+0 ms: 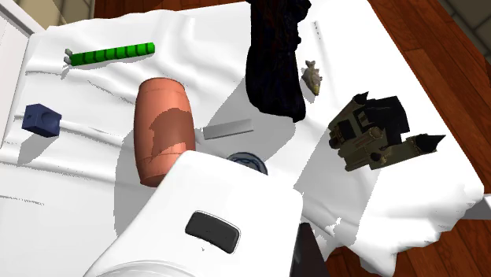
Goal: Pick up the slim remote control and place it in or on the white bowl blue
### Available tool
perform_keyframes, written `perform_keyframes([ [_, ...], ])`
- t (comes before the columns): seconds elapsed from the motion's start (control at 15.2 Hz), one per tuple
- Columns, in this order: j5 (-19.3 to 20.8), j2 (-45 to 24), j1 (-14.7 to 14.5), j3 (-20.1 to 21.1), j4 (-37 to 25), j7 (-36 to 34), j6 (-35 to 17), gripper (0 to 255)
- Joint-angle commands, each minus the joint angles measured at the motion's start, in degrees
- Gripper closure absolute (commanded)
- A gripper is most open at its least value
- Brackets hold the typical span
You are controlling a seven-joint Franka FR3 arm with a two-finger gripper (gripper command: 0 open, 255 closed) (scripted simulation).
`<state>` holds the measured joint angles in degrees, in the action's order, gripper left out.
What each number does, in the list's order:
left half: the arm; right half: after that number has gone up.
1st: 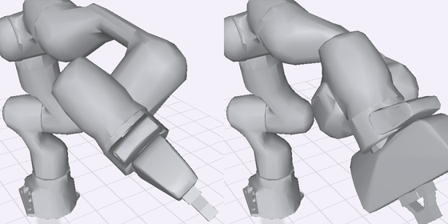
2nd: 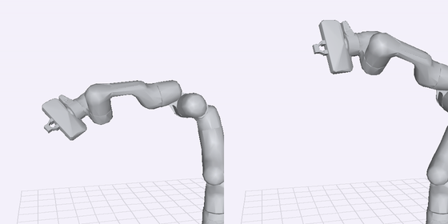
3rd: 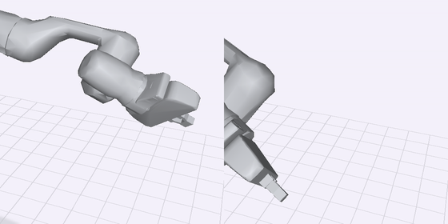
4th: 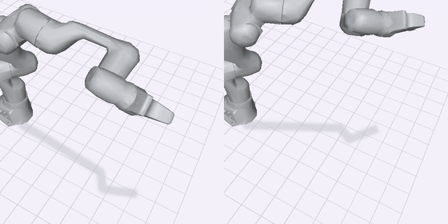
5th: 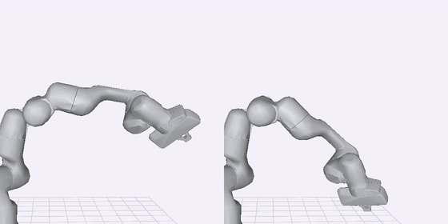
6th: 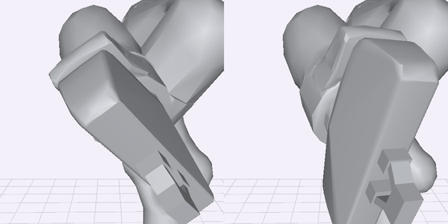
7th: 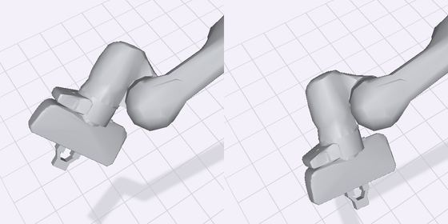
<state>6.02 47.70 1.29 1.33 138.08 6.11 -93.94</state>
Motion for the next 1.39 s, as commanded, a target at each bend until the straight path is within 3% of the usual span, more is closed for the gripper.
perform_keyframes([
  [0.0,0.00,0.00,0.00,0.00,0.00,0.00,0.00,0],
  [0.73,4.68,-16.16,-2.53,-11.01,4.06,19.66,-21.02,0],
  [1.32,2.06,-36.05,-5.95,-18.06,-0.90,37.22,-35.96,0],
])
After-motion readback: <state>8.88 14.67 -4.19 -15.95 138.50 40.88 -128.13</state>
